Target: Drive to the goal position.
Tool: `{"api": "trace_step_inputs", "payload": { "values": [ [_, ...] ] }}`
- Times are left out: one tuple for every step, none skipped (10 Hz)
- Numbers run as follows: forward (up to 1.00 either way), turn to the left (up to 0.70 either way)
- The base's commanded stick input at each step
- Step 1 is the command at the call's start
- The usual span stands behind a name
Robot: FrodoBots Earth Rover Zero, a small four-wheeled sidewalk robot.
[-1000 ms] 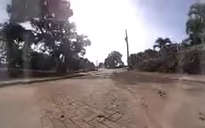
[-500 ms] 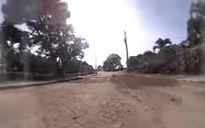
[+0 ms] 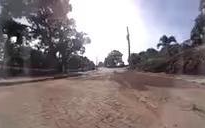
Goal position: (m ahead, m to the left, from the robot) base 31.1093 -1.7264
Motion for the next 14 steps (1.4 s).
{"api": "trace_step_inputs", "payload": {
  "values": [
    [1.00, 0.00],
    [1.00, 0.00],
    [1.00, 0.00],
    [1.00, 0.00],
    [1.00, 0.00],
    [1.00, 0.00],
    [1.00, 0.00],
    [1.00, 0.00],
    [1.00, 0.00],
    [1.00, 0.00],
    [1.00, 0.00],
    [1.00, 0.00],
    [1.00, 0.00],
    [1.00, 0.00]
  ]
}}
